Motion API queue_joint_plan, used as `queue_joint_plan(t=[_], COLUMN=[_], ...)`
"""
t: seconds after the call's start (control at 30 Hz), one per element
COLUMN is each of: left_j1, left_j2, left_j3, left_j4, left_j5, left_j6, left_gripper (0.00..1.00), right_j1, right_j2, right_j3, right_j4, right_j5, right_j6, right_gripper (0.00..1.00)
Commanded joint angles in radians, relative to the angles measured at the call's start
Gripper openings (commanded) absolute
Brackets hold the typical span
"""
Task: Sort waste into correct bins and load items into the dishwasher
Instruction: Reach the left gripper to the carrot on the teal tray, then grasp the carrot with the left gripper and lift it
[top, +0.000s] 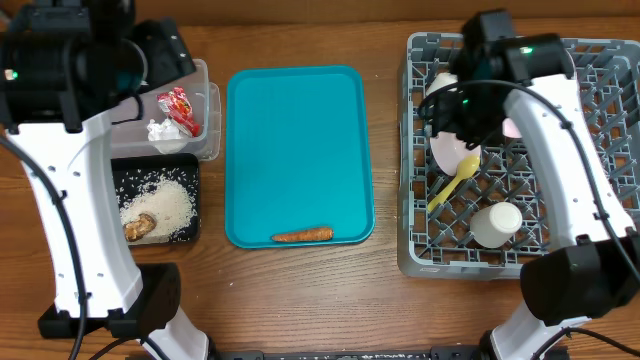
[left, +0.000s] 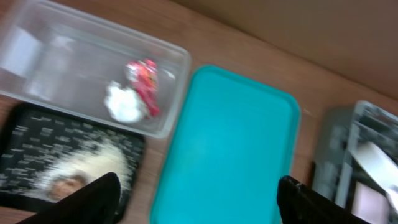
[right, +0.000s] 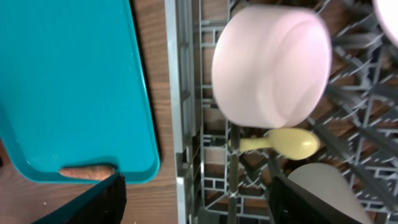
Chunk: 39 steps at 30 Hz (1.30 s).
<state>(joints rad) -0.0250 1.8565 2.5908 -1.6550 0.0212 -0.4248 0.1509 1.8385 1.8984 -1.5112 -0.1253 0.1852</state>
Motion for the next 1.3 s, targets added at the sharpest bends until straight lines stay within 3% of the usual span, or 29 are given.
queue_joint_plan(t=[0.0,0.4,0.53,0.6,0.87,1.03,1.1,1.27], left_j1=[-0.084,-0.372,-0.430,-0.452,-0.530,-0.547,-0.544,-0.516], left_j2=[0.071,0.335,0.410,0.438,0.538,0.558,0.558,0.556], left_j3=[0.003,-0.018,-0.018,-0.018,-0.018,-0.067,-0.121,-0.285], left_j4=[-0.012,-0.034,-0.034,-0.033,-0.035,-0.035,-0.035,-0.035], left_j5=[0.091,-0.003,-0.002,0.003,0.055,0.049,0.035,0.009], left_j6=[-0.060,-0.225,-0.227,-0.172,0.296,0.542,0.586,0.552], left_gripper=[0.83,0.84,0.84,0.84,0.90,0.83,0.78,0.68], right_j1=[-0.010,-0.046,-0.068,-0.068,-0.068,-0.068,-0.068,-0.068], right_j2=[-0.074,-0.080,-0.080,-0.080,-0.080,-0.080,-0.080,-0.080], right_j3=[0.040,0.040,0.040,0.040,0.040,0.040,0.040,0.040], right_j4=[0.012,-0.007,-0.024,-0.023,-0.025,-0.040,-0.047,-0.058], right_j5=[-0.041,-0.033,-0.033,-0.033,-0.033,-0.033,-0.033,-0.033], right_j6=[-0.004,-0.010,-0.010,-0.011,-0.011,-0.011,-0.011,-0.026], right_gripper=[0.79,0.81,0.81,0.81,0.82,0.83,0.83,0.86])
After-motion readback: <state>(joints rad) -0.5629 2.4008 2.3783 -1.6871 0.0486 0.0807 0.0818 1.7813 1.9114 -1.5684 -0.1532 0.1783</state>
